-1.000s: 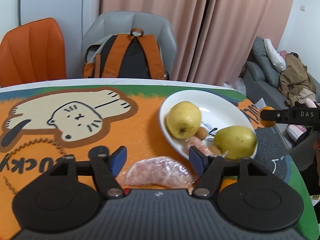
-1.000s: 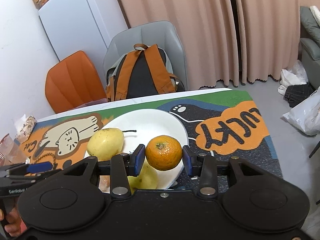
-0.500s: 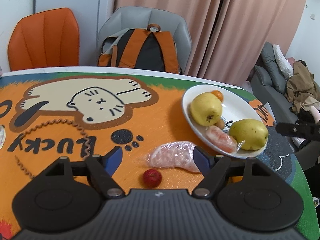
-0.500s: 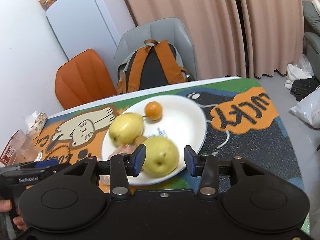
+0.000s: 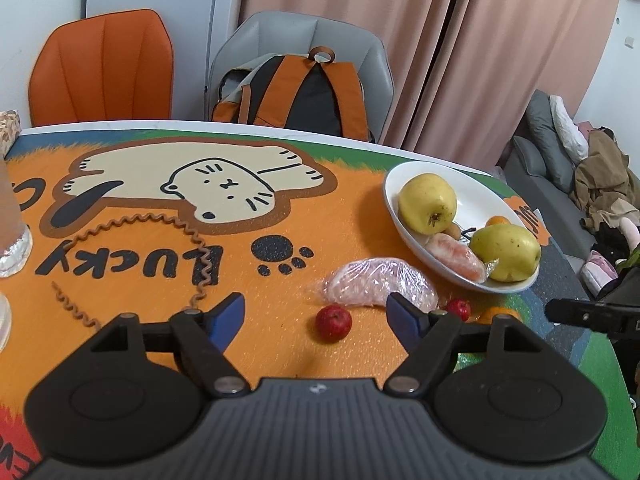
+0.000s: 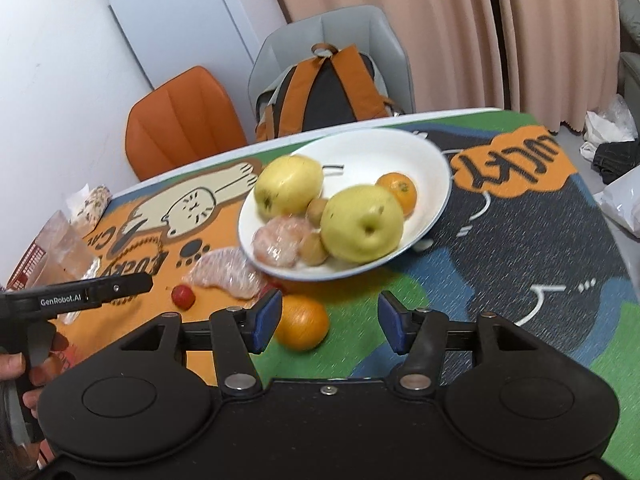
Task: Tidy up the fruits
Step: 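Close left gripper on the small red fruit while right gripper approaches another mandarin, then close right gripper on the mandarin while left gripper lifts the red fruit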
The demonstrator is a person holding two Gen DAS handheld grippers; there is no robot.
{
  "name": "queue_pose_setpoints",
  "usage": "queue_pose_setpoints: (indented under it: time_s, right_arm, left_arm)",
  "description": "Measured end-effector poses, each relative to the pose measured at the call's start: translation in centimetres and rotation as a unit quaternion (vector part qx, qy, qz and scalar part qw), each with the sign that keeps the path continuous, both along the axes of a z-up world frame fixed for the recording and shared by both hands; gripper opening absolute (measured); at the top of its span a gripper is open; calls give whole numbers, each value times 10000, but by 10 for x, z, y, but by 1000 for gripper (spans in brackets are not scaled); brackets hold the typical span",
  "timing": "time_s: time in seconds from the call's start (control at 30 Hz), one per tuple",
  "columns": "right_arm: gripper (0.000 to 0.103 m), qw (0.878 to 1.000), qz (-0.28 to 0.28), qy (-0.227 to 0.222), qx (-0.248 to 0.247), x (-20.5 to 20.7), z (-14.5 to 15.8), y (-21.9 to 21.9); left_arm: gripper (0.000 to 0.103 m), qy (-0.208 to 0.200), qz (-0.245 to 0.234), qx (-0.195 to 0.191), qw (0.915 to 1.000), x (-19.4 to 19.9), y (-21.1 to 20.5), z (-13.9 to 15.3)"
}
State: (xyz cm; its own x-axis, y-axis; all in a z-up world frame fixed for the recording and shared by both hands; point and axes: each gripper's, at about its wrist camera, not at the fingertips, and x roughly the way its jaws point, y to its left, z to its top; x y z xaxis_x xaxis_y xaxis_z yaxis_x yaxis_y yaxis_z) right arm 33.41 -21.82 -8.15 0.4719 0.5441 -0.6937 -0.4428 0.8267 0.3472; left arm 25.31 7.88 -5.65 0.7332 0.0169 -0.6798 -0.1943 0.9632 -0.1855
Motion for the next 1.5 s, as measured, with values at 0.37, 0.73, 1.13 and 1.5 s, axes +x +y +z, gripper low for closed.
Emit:
queue_pose_setpoints:
  time_s: [0.37,0.73,1.13,1.5]
  right_arm:
    - [55,9998,196,60,-80,-12,-9,22]
    - [54,9994,160,119,-289,-2,-24,37]
    - [40,9992,194,191,-291,4,-31,40]
    - [39,9998,175,51,-105,-3,-16,34]
  left_arm:
    - [68,-29,-58,-75,10000,-5,-2,-10]
    - [51,69,-185,-162,9997,14,-11,-27]
    - [23,163,-193,-189,9995,28,-11,-41]
    - [23,-104,-240,-211,9994,15,-15,-21]
